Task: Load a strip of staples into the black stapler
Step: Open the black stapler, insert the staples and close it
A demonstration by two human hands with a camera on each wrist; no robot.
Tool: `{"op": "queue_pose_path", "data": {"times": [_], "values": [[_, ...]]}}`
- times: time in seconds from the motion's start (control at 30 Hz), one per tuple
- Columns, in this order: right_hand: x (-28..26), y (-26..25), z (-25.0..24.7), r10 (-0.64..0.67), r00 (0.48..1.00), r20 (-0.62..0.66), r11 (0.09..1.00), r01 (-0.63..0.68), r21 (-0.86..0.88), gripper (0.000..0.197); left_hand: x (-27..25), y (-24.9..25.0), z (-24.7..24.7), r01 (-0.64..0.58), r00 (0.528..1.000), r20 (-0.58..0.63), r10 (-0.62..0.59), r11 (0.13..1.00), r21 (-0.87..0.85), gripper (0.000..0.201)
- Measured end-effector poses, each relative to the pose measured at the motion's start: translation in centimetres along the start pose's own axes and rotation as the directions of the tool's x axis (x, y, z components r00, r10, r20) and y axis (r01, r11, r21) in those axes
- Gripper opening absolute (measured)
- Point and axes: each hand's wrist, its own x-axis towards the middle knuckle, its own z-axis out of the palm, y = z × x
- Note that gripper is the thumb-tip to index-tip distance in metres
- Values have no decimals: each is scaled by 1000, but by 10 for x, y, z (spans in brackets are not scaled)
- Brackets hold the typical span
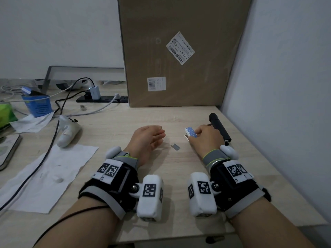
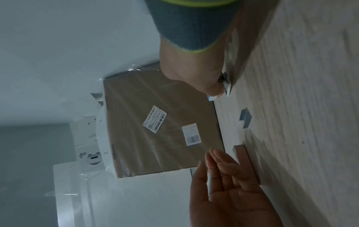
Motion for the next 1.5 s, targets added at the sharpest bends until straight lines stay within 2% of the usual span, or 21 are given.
{"op": "queue_pose_path", "data": {"times": [0.1,0.17,0.23,0.3,0.33,0.4,0.47,0.57,0.63,0.73,0.83,0.87,0.93,1.13,1.2,1.3,1.37,1.43,1.5], "values": [[1,3,3,10,999,34,1000,-10,-19,21,0,0,0,1,1000,-1,-1,1000,15,8],[1,6,2,18,999,41,999,-20,32,32,0,-1,0,2,1000,0,-2,1000,19,9],[2,7,-2,27,997,-74,993,-18,114,47,-1,0,0,-4,1000,5,4,1000,18,9],[5,12,-9,61,959,-277,997,-48,53,51,-1,0,-1,-8,1000,10,8,1000,21,10],[7,15,-12,96,940,-328,995,-101,1,53,-1,-1,-1,-10,1000,13,9,1000,24,9],[11,23,-17,198,933,-300,972,-226,-59,56,-1,-1,-1,-11,1000,17,10,999,30,10],[16,32,-18,280,929,-241,947,-309,-88,44,-1,-1,-1,-10,1000,18,9,999,32,10],[20,39,-20,314,916,-248,940,-337,-52,15,-1,-2,0,-14,1000,24,13,1000,26,9],[18,36,-22,269,917,-293,959,-284,-9,16,-2,-2,1,-25,999,30,24,999,21,8],[12,20,-22,66,928,-367,998,-55,40,22,-3,-2,1,-53,997,62,52,999,13,17],[4,0,-15,-205,938,-280,951,258,168,29,-5,-4,2,-68,983,174,67,998,3,48],[1,-5,-11,-291,927,-236,917,341,208,30,-7,-5,3,-79,974,214,76,997,3,54],[-4,-9,-5,-404,898,-174,855,438,277,34,-9,-5,4,-119,961,251,118,993,-11,53],[-8,-11,-4,-478,871,-113,750,471,464,34,-6,-7,2,-256,950,206,234,963,83,29],[-10,-12,-5,-486,866,-114,748,480,459,37,-6,-8,2,-275,949,188,255,957,88,27],[-9,-12,-6,-464,872,-157,823,490,287,46,-9,-9,4,-289,944,201,262,950,116,25],[-7,-10,-9,-434,879,-197,869,466,168,41,-9,-10,5,-296,940,218,262,945,140,24],[-8,-10,-11,-441,871,-216,880,467,89,35,-9,-11,5,-299,936,237,262,944,137,24],[-8,-9,-10,-465,854,-233,876,482,15,38,-9,-11,6,-289,936,244,255,951,111,24]]}}
